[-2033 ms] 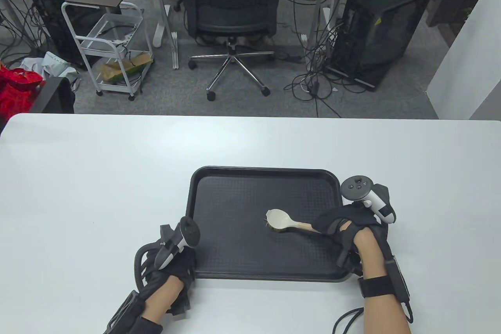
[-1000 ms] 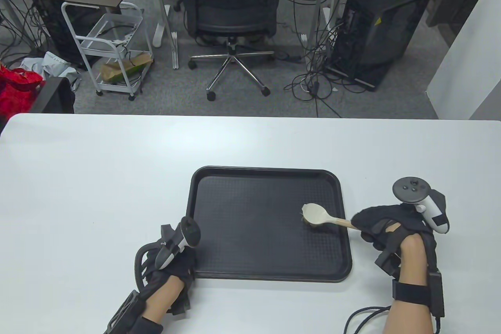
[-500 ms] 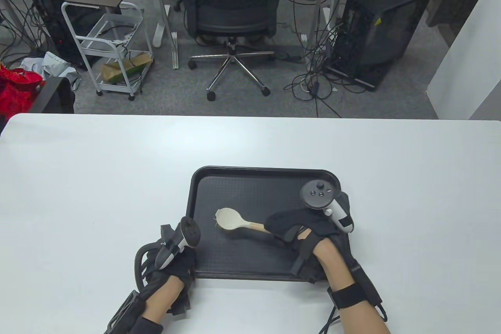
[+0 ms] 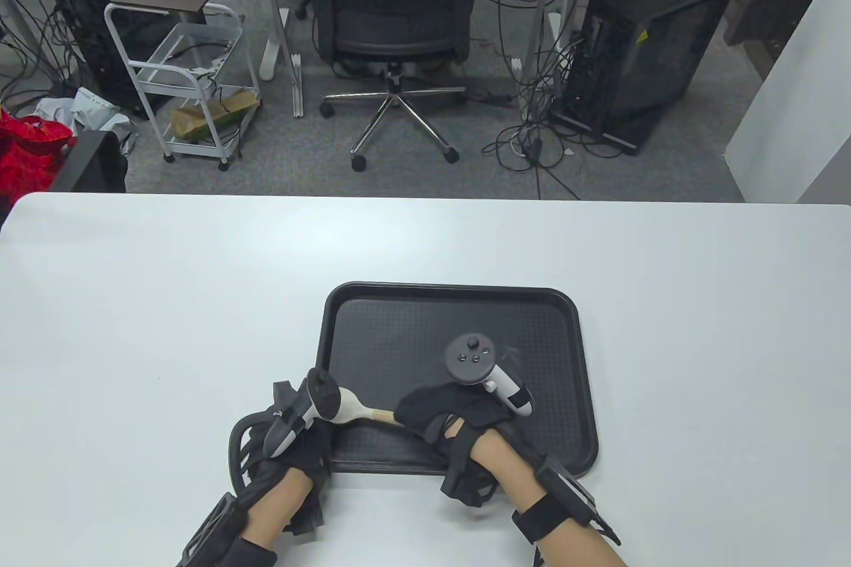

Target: Scrub the tray with pot brush

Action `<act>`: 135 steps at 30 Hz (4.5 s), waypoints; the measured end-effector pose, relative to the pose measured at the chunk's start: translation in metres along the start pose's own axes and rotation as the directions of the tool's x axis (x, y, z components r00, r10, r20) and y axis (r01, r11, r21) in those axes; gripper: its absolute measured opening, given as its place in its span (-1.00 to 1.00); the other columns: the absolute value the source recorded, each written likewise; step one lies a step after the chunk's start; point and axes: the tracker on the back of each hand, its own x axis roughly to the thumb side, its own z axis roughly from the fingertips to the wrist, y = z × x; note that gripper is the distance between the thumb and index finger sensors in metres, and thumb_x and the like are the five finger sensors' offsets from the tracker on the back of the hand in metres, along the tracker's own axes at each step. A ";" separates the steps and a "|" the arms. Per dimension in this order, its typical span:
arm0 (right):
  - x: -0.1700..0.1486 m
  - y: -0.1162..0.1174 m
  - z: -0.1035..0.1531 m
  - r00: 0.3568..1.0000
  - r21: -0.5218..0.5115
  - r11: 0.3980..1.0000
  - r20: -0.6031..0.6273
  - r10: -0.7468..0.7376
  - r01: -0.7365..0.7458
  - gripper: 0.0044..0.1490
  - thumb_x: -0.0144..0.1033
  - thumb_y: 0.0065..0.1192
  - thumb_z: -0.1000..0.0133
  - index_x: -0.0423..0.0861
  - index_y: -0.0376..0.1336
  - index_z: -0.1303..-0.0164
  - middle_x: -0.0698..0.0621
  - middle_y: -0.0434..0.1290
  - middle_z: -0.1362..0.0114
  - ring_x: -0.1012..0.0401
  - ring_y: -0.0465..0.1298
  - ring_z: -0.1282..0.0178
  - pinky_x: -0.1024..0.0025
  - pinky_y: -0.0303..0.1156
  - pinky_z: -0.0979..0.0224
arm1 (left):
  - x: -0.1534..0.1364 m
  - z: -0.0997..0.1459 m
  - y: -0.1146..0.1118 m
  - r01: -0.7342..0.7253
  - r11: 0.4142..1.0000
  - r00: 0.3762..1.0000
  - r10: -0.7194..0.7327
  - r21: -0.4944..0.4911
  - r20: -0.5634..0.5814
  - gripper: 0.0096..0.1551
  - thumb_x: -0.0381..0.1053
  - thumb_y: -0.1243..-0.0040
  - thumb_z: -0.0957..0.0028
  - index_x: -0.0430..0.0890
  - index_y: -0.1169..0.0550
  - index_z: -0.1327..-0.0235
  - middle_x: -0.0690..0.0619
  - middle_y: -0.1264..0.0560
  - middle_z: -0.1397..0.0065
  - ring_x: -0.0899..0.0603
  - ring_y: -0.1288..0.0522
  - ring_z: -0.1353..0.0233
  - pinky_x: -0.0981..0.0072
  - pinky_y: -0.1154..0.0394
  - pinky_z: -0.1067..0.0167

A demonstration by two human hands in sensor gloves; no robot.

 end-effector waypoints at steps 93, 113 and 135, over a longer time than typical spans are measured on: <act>-0.007 -0.013 0.017 0.999 0.035 0.998 -0.002 0.047 -0.047 -0.38 -0.06 0.40 -0.06 -0.23 0.44 -0.17 -0.11 0.66 0.20 0.16 0.66 0.65 0.18 0.62 0.46 | 0.000 0.000 0.000 -0.001 1.000 1.000 0.001 -0.002 0.001 -0.20 0.17 -0.12 0.03 -0.25 -0.22 -0.33 0.07 -0.50 -0.08 -0.10 -0.58 0.00 -0.11 -0.47 -0.08; -0.033 -0.056 0.038 0.976 0.212 0.965 -0.123 0.180 -0.151 -0.38 -0.04 0.42 -0.06 -0.21 0.45 -0.17 -0.12 0.67 0.19 0.14 0.66 0.65 0.15 0.61 0.45 | 0.000 0.000 0.000 -0.001 1.000 1.000 0.001 0.000 0.000 -0.19 0.18 -0.12 0.03 -0.25 -0.22 -0.33 0.07 -0.50 -0.08 -0.10 -0.58 0.00 -0.11 -0.47 -0.08; -0.135 -0.143 0.086 0.945 0.059 0.998 -0.327 -0.010 0.031 -0.42 -0.14 0.66 0.13 -0.25 0.62 0.03 -0.20 0.73 0.32 0.02 0.63 0.74 0.03 0.56 0.48 | 0.000 0.000 0.000 0.000 1.000 1.000 0.000 0.001 -0.001 -0.19 0.18 -0.12 0.03 -0.25 -0.22 -0.33 0.07 -0.50 -0.08 -0.10 -0.58 0.00 -0.11 -0.47 -0.08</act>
